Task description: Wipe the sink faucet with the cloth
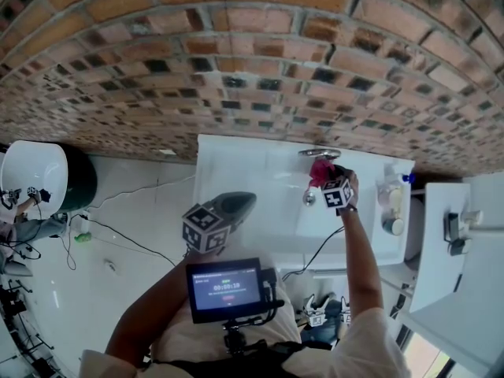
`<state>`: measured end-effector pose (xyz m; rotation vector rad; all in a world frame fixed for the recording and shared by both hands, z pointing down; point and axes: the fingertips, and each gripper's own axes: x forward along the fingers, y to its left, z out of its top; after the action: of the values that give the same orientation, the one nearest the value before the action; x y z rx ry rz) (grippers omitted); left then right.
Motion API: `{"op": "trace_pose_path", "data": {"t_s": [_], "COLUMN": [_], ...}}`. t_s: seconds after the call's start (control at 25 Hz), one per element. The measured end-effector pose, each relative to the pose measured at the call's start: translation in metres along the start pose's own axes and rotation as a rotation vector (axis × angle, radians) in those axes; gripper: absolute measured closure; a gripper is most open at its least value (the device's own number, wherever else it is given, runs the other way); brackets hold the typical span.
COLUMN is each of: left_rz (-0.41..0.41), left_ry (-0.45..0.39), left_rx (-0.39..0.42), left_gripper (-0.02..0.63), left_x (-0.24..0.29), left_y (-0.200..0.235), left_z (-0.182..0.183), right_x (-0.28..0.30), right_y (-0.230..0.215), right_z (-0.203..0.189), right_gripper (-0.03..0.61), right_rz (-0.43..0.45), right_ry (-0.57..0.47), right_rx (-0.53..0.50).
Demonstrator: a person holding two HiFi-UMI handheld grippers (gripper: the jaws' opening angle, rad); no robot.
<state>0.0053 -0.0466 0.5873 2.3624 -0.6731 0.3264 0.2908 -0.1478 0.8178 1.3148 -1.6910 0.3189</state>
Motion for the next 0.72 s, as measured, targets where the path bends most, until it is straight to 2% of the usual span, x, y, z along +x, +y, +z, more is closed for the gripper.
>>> {"op": "trace_pose_path", "data": {"t_s": [0.08, 0.52, 0.72], "left_rz": [0.002, -0.007, -0.005], "left_ry": [-0.007, -0.017, -0.015], "left_rx": [-0.008, -0.01, -0.008], "left_gripper": [0.623, 0.623, 0.623], "left_x": [-0.0011, 0.0024, 0.0014], "left_y": [0.0013, -0.0032, -0.0057], "left_z": [0.0003, -0.0012, -0.0033], "right_x": [-0.0003, -0.0033, -0.0007], "right_y": [0.0001, -0.0007, 0.0036], "right_z": [0.0007, 0.0051, -0.0006], "right_gripper": [0.495, 0.497, 0.497], "right_rz": [0.01, 0.001, 0.003], "right_ry": [0.005, -0.108, -0.071], "right_rx": [-0.011, -0.058, -0.069]}}
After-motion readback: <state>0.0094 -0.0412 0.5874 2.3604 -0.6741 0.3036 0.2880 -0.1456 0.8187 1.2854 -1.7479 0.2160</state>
